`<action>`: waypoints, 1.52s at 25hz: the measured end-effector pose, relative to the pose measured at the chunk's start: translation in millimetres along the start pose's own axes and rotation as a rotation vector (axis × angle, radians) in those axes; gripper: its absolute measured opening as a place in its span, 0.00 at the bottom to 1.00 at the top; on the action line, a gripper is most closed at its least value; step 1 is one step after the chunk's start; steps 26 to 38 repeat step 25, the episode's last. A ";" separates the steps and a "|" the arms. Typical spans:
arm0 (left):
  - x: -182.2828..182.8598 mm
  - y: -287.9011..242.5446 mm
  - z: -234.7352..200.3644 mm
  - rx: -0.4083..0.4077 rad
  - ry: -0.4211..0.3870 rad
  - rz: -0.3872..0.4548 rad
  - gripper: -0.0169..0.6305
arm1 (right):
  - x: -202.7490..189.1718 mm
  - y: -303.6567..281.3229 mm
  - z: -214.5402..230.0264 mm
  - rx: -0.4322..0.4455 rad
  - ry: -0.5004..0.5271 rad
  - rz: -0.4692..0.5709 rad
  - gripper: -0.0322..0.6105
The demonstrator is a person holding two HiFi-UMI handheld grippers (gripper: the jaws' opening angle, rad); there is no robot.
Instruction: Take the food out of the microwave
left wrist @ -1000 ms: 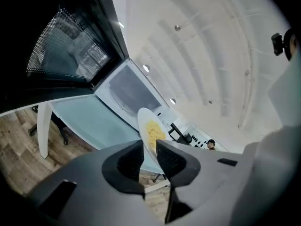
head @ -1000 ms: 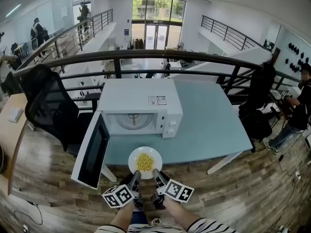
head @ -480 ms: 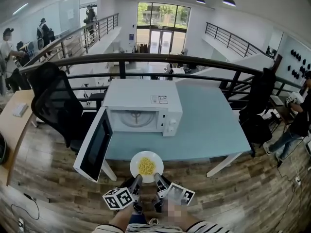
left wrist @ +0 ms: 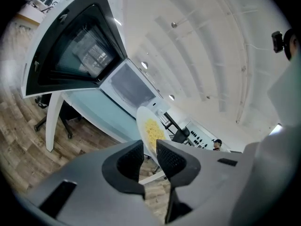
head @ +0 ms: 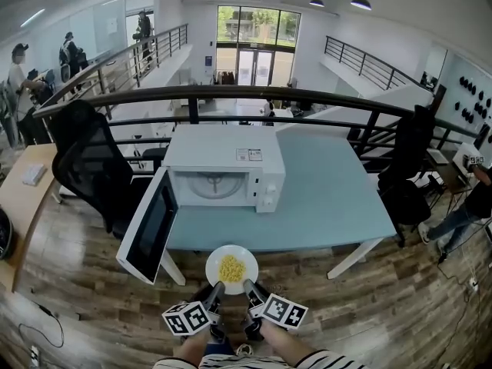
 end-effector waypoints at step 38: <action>-14.1 6.4 5.1 0.017 0.018 0.006 0.17 | -7.4 9.3 4.0 0.005 -0.009 -0.013 0.17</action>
Point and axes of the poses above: the fingertips, and each gripper's own axes: y backward along the fingers, z to its right, x out of its top, the point moved 8 cm from there along y, backward along the fingers, and after that the axes turned 12 degrees about -z, right-handed, at the moved point
